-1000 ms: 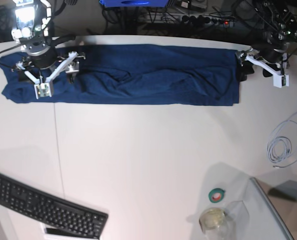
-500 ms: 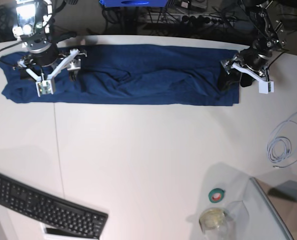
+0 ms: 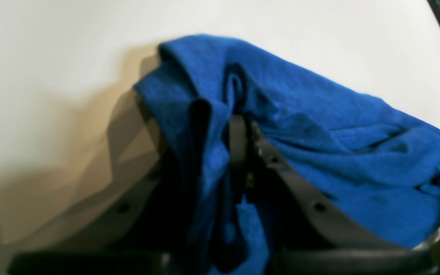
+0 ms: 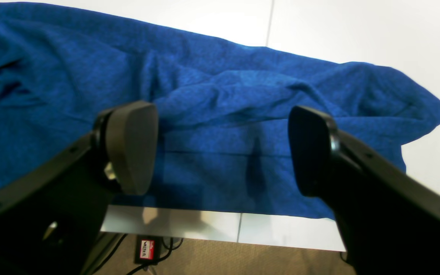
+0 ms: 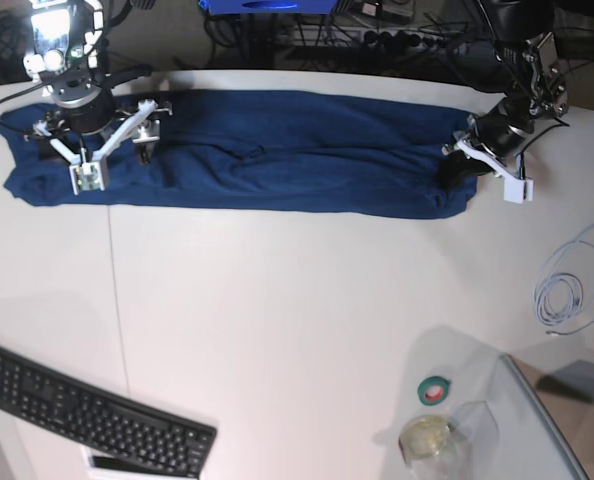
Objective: Layout the t-shirt on the table in an organized manner, then fold the t-shirt properly
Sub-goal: 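Grasp the shirt's collar end with the left gripper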
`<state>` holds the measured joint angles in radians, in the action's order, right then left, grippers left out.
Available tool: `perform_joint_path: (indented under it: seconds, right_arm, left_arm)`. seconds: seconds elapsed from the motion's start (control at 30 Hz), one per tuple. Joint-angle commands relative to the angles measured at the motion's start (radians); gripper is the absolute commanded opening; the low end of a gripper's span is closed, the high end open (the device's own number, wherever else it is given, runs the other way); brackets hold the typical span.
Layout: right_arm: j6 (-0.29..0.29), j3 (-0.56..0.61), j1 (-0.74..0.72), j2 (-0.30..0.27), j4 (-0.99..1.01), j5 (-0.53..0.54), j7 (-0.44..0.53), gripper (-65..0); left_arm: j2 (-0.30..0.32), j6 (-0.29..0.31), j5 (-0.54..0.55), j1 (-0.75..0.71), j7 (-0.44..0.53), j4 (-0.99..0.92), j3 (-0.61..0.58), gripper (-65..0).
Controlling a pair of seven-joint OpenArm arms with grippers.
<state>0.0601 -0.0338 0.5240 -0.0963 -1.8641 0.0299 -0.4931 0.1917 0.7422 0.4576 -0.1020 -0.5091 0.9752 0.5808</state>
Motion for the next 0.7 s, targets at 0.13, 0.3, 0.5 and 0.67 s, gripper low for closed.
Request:
perform_joint_path:
  seconds: [0.13, 0.3, 0.5, 0.67]
  right_arm:
    - [0.001, -0.004, 0.002, -0.003, -0.018, 0.005, 0.021, -15.3]
    - [0.001, -0.004, 0.002, -0.003, -0.018, 0.005, 0.021, -15.3]
    - [0.001, -0.004, 0.002, -0.003, -0.016, 0.005, 0.021, -15.3]
    - [0.001, -0.004, 0.002, -0.001, -0.016, 0.005, 0.021, -15.3]
  left_arm:
    - [0.082, -0.044, -0.059, 0.028, -0.041, 0.009, 0.143, -65.0]
    - [0.113, -0.044, -0.061, -0.021, -0.043, 0.162, 0.158, -65.0]
    - [0.044, -0.044, -0.061, -0.178, -0.046, 0.525, 0.150, -65.0]
    - [-0.042, -0.128, -0.061, -0.281, -0.092, 0.752, 0.117, -65.0]
